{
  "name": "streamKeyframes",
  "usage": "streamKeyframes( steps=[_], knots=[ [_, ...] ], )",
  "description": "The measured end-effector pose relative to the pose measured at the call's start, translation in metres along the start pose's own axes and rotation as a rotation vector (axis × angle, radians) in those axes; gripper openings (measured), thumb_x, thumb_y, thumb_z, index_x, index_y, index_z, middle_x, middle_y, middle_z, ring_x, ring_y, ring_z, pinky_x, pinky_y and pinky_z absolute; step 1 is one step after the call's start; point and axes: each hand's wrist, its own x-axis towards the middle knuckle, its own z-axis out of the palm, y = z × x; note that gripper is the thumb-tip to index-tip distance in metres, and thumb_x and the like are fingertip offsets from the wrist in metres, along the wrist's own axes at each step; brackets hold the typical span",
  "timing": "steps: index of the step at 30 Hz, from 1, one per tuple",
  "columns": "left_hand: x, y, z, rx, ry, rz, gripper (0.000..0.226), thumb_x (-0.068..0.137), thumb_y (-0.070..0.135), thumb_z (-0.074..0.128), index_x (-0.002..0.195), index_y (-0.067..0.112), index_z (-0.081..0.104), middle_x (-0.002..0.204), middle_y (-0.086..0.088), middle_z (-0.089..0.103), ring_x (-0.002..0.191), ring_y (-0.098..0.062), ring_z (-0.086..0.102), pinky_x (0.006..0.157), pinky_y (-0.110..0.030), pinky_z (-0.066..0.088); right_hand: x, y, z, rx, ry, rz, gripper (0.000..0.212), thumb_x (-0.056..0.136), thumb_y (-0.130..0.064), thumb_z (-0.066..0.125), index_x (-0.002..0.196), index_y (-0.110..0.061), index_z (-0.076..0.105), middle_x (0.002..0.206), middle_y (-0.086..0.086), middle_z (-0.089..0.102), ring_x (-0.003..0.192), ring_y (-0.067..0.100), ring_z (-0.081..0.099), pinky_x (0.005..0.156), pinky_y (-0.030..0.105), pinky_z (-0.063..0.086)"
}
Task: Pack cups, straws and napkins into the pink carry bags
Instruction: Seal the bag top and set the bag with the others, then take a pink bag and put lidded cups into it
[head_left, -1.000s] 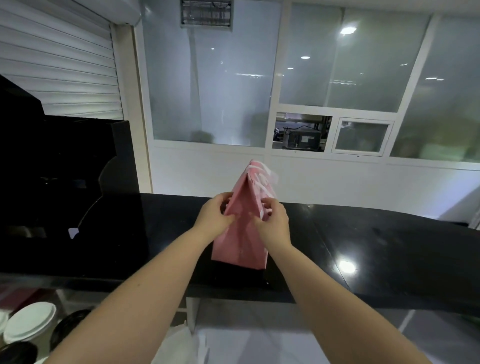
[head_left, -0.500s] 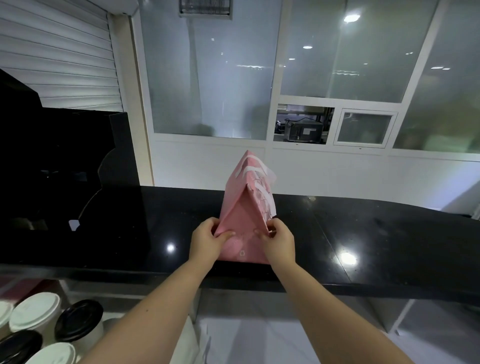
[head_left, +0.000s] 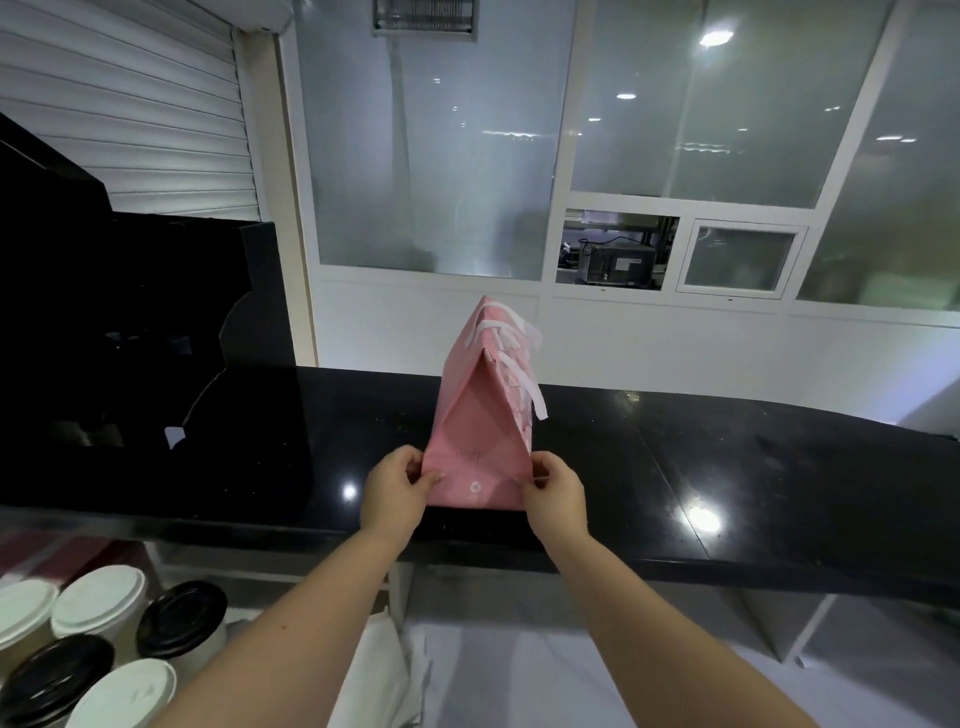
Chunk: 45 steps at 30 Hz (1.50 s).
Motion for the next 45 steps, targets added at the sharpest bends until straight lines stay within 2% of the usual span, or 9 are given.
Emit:
streamKeyframes(
  steps=[4,9,14,19,22,26,31,37,45],
  knots=[
    [0.016,-0.017,-0.037,0.045,0.093,-0.087,0.025,0.081,0.015,0.076,0.072,0.03,0.058,0.075,0.01,0.064,0.073,-0.014,0.063,0.068,-0.036,0.055,0.005,-0.023,0.038,0.012,-0.145,0.007,0.032,0.088,-0.005,0.053,0.087,-0.036,0.063,0.091,-0.014,0.066,0.084,0.006,0.063,0.064,0.018,0.048],
    [0.025,-0.04,-0.075,0.055,0.132,-0.122,0.023,0.083,0.006,0.071,0.084,0.028,0.063,0.078,0.015,0.062,0.083,-0.014,0.065,0.069,-0.02,0.045,0.004,-0.036,0.082,0.01,-0.163,0.0,0.024,0.086,-0.004,0.055,0.091,-0.027,0.062,0.091,-0.011,0.065,0.084,0.008,0.062,0.065,0.021,0.048],
    [0.019,-0.031,-0.085,-0.027,0.091,-0.126,0.023,0.082,0.011,0.074,0.099,0.026,0.066,0.084,0.014,0.064,0.085,-0.01,0.065,0.068,-0.015,0.046,-0.001,-0.036,0.084,0.018,-0.124,0.012,0.021,0.086,-0.006,0.059,0.088,-0.028,0.063,0.089,-0.01,0.065,0.084,0.01,0.063,0.068,0.023,0.051],
    [0.014,0.033,-0.094,0.055,0.161,0.236,0.028,0.081,0.024,0.074,0.103,0.037,0.061,0.099,0.018,0.058,0.091,0.0,0.057,0.079,-0.019,0.047,0.007,-0.061,0.034,-0.046,-0.081,-0.199,0.018,0.083,-0.017,0.073,0.09,-0.031,0.063,0.087,-0.014,0.065,0.081,0.003,0.062,0.071,0.018,0.05],
    [0.009,0.089,-0.079,0.26,0.064,0.495,0.026,0.086,0.025,0.066,0.109,0.034,0.06,0.109,0.014,0.056,0.105,-0.009,0.051,0.089,-0.026,0.042,0.01,-0.078,-0.024,-0.199,-0.088,-0.318,0.025,0.083,-0.013,0.072,0.097,-0.032,0.063,0.094,-0.016,0.064,0.088,0.002,0.061,0.082,0.021,0.051],
    [-0.014,0.14,-0.019,0.435,-0.153,0.653,0.036,0.086,0.035,0.062,0.12,0.034,0.055,0.122,0.007,0.057,0.114,-0.018,0.051,0.093,-0.036,0.041,-0.014,-0.069,-0.11,-0.525,0.002,-0.353,0.032,0.084,-0.019,0.07,0.114,-0.03,0.064,0.112,-0.01,0.064,0.104,0.008,0.057,0.088,0.026,0.047],
    [-0.076,0.166,0.079,0.471,-0.354,0.815,0.041,0.086,0.042,0.057,0.126,0.033,0.052,0.123,0.007,0.054,0.115,-0.019,0.047,0.094,-0.038,0.037,-0.088,-0.029,-0.199,-0.855,0.172,-0.215,0.032,0.086,-0.023,0.065,0.118,-0.027,0.063,0.119,-0.006,0.062,0.115,0.019,0.049,0.092,0.037,0.045],
    [-0.189,0.209,0.169,0.41,-0.573,1.056,0.048,0.082,0.044,0.055,0.128,0.031,0.052,0.12,0.004,0.054,0.113,-0.022,0.047,0.095,-0.039,0.033,-0.215,0.015,-0.289,-1.131,0.334,0.06,0.04,0.087,-0.028,0.064,0.126,-0.026,0.059,0.127,-0.004,0.059,0.12,0.023,0.047,0.096,0.032,0.039],
    [-0.394,0.249,0.191,0.185,-0.871,1.346,0.048,0.082,0.052,0.053,0.124,0.029,0.054,0.115,0.003,0.055,0.109,-0.023,0.046,0.088,-0.038,0.036,-0.435,0.064,-0.349,-1.141,0.409,0.432,0.042,0.091,-0.026,0.059,0.133,-0.027,0.052,0.133,-0.008,0.054,0.126,0.018,0.041,0.101,0.031,0.036]
  ],
)
